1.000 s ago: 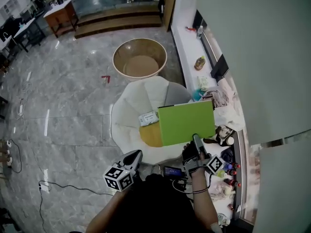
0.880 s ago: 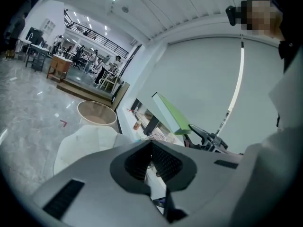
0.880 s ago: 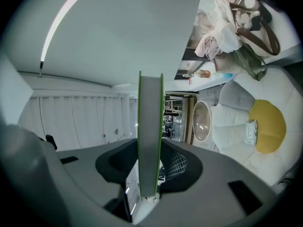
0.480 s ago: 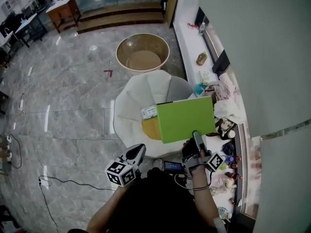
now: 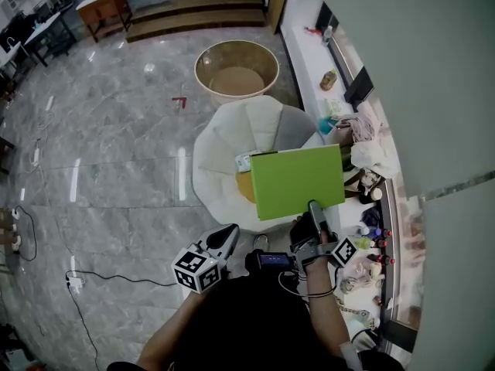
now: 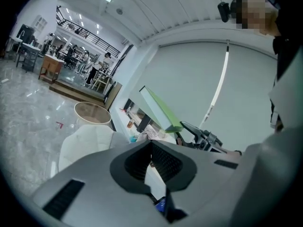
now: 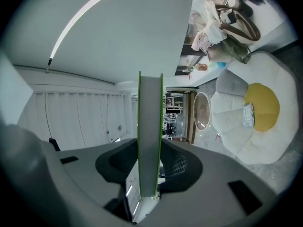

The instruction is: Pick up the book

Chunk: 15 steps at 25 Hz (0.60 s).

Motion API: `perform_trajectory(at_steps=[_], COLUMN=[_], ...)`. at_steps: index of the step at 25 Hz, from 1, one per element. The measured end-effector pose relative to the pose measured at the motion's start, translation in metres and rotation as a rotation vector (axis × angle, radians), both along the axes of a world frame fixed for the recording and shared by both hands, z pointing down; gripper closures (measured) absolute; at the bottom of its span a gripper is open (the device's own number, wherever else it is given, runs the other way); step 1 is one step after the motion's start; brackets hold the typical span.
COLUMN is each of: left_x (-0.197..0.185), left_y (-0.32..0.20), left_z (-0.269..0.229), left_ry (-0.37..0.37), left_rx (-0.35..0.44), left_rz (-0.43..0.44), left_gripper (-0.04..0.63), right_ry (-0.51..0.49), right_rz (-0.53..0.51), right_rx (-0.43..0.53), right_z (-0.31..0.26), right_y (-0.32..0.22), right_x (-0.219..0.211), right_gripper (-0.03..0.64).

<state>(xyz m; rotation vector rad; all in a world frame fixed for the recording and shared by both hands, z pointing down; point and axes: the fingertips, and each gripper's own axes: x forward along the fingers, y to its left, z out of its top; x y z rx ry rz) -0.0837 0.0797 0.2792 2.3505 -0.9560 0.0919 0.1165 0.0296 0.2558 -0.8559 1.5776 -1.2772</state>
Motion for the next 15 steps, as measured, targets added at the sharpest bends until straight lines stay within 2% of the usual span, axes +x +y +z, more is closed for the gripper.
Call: perform_trajectory(at_steps=[6, 15], left_x=[-0.036, -0.069], left_y=[0.036, 0.085], left_z=[0.001, 0.003], left_ry=[0.009, 0.027], left_rx=[0.004, -0.001], left_rz=[0.018, 0.083], left_gripper=[0.581, 0.581], right_ry=[0.032, 0.057], right_rz=[-0.004, 0.065], right_rx=[0.007, 0.002], right_z=[-0.007, -0.016], right_y=[0.048, 0.118], right_x=[-0.040, -0.072], right_gripper=[0.459, 0.459])
